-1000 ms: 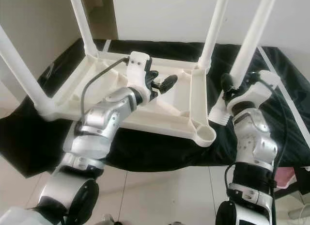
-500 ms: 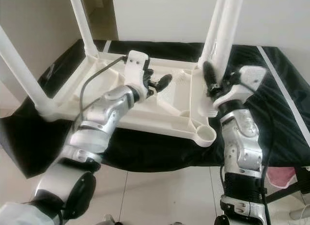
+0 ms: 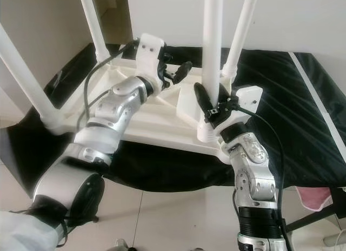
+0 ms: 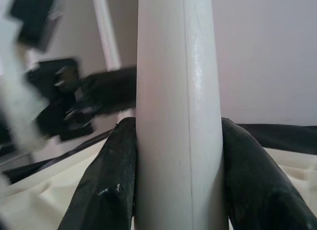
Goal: Building children table
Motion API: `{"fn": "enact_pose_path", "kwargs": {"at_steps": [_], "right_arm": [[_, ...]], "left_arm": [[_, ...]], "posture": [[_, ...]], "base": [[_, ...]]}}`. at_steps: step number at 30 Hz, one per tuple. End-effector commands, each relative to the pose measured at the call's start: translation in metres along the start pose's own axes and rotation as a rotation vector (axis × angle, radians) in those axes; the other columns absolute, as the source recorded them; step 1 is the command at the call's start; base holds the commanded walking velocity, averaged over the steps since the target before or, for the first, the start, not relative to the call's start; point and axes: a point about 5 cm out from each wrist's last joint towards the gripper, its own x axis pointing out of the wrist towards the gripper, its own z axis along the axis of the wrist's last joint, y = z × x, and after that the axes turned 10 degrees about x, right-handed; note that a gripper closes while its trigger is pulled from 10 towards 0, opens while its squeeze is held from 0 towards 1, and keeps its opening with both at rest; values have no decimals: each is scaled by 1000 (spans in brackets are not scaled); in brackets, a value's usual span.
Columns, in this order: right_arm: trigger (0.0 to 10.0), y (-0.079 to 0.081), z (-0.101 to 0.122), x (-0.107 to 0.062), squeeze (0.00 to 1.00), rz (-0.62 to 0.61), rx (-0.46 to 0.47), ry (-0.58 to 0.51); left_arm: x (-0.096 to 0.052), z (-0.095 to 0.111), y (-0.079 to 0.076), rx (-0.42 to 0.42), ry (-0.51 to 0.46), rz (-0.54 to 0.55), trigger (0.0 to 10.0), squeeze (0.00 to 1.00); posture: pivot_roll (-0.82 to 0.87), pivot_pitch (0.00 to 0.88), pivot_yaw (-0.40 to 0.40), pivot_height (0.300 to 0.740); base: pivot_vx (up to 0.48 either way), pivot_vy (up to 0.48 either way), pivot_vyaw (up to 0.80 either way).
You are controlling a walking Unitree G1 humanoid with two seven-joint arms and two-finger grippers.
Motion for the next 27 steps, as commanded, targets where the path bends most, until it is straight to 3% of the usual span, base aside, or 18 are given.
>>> {"fn": "enact_pose_path", "kwargs": {"at_steps": [1,3,8,11,19,27], "right_arm": [[10000,7,0,-1,0,53,12,10],[10000,10,-2,-2,0,74,18,23],[10000,16,-9,-7,0,120,20,68],[10000,17,-11,-9,0,131,18,89],[10000,17,-13,-6,0,138,17,107],[10000,19,-15,-3,0,128,16,112]], "left_arm": [[3,4,-9,-31,-11,-159,10000,0],[4,5,-11,-46,-6,-197,10000,0],[3,4,-20,-201,56,-360,10000,0],[2,5,-22,-247,78,-389,10000,0],[4,23,-33,-249,47,-453,10000,0],[2,40,-53,-184,19,-504,10000,0]], "posture": [[-45,0,-35,740],[-45,0,-35,740],[-41,0,-38,740],[-35,0,-42,740],[-23,0,-47,740],[-18,1,-38,740]], "base": [[0,0,0],[0,0,0],[0,0,0],[0,0,0],[0,0,0],[0,0,0]]}}
